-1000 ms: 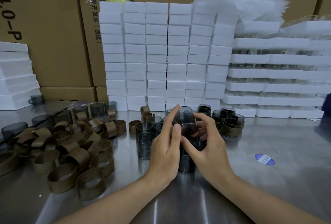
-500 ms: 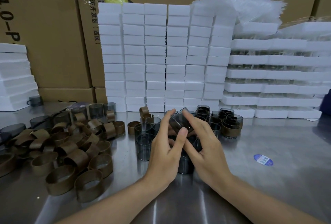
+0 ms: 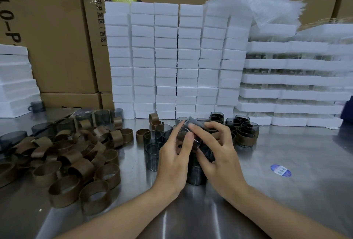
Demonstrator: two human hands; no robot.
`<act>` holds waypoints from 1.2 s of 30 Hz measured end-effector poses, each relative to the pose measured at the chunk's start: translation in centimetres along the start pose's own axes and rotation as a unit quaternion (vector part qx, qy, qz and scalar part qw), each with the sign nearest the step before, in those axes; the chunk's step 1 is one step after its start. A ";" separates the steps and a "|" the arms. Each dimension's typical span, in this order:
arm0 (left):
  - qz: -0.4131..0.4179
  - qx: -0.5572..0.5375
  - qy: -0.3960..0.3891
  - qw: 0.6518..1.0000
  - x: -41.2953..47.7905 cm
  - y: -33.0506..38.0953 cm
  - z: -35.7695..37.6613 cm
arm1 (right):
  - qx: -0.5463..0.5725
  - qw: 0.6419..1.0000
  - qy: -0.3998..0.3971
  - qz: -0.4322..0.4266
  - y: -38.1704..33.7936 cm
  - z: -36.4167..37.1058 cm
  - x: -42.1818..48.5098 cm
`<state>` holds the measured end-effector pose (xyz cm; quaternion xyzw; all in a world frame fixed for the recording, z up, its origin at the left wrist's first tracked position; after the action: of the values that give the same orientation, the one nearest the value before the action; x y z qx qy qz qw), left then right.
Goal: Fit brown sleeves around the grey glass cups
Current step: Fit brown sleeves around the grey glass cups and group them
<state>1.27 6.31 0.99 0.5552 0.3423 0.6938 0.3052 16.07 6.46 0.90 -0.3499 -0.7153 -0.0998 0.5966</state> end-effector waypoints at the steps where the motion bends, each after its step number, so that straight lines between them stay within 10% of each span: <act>1: -0.001 -0.004 0.002 1.000 0.0 0.1 0.0 | 0.011 1.000 -0.002 0.008 -0.1 0.0 0.1; 9: -0.002 -0.003 -0.020 1.000 -0.5 0.7 0.2 | 0.135 0.984 -0.017 0.118 -0.9 -0.6 0.7; 19: 0.003 0.017 -0.035 0.999 -0.3 0.6 0.1 | 0.007 1.000 0.005 -0.017 -0.3 -0.5 0.6; 36: 0.045 0.015 -0.011 0.999 -0.7 0.6 0.1 | 0.185 0.970 -0.026 0.158 -1.4 -1.2 1.7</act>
<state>1.47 5.41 1.15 0.5821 0.3243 0.6956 0.2688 16.04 5.43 3.12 -0.3440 -0.6723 0.1389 0.6406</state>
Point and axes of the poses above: each hand's wrist, its own x-axis towards the middle knuckle, its own z-axis out of the palm, y = z × x, the point moved 3 cm from there along x, towards the middle knuckle, and after that the axes turned 8 degrees about y, right-handed, at the moved point
